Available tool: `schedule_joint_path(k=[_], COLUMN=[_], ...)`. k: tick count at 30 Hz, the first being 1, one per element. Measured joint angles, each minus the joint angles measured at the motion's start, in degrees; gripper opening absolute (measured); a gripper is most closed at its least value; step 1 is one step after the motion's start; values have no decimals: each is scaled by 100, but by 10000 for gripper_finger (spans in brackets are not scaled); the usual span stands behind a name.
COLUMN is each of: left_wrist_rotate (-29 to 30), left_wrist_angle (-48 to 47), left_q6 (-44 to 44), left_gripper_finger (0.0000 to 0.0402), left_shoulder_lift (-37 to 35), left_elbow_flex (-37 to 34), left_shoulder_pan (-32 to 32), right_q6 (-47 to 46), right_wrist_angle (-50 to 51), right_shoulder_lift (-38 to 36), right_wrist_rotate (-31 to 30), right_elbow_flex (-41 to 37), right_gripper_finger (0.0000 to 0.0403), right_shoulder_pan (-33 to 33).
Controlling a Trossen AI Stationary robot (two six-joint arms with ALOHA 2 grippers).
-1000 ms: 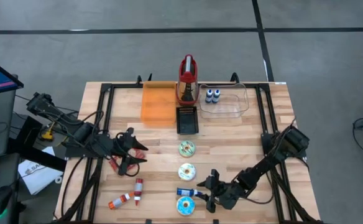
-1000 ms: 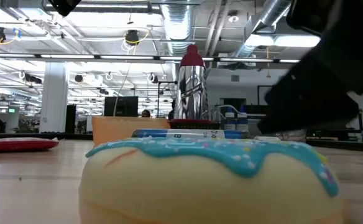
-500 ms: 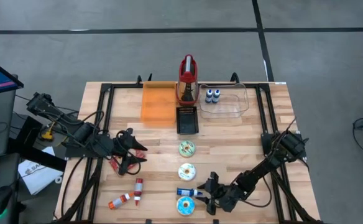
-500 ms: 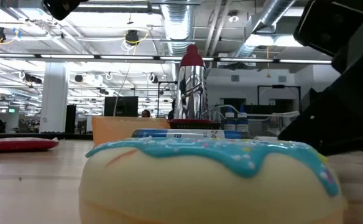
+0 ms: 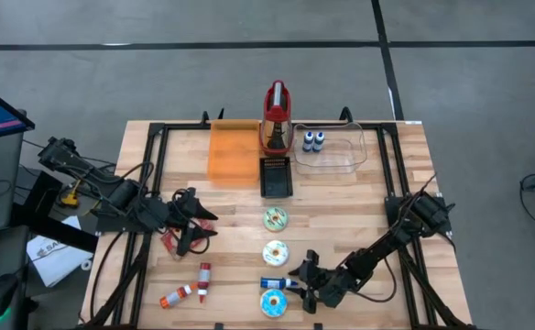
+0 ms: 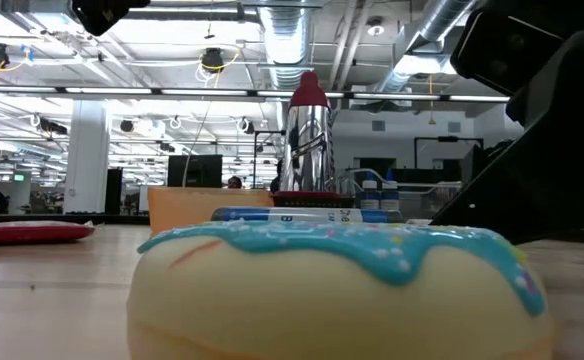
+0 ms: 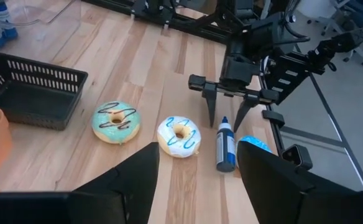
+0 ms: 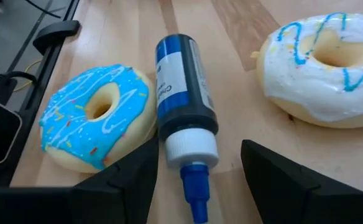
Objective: Pick & Place Food Item
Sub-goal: Put the blue food coloring bottle into the transparent bin
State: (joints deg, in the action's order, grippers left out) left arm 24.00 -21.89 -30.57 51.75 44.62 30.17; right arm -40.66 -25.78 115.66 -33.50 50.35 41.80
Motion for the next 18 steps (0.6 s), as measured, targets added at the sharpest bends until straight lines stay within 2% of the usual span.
schedule_joint_path(k=[8,18], left_wrist_rotate=[-1,-1], left_wrist_angle=[0,2], left_q6=[0,0], left_gripper_finger=[214,214], left_shoulder_lift=[0,0], left_elbow_flex=[0,0], left_shoulder_pan=[0,0], right_q6=[153,380], right_wrist_angle=[-94,-192], right_shoulder_lift=[0,0], right_wrist_rotate=[75,648], right_elbow_flex=[0,0], right_gripper_finger=[190,137], right_shoulder_pan=[-114,-337])
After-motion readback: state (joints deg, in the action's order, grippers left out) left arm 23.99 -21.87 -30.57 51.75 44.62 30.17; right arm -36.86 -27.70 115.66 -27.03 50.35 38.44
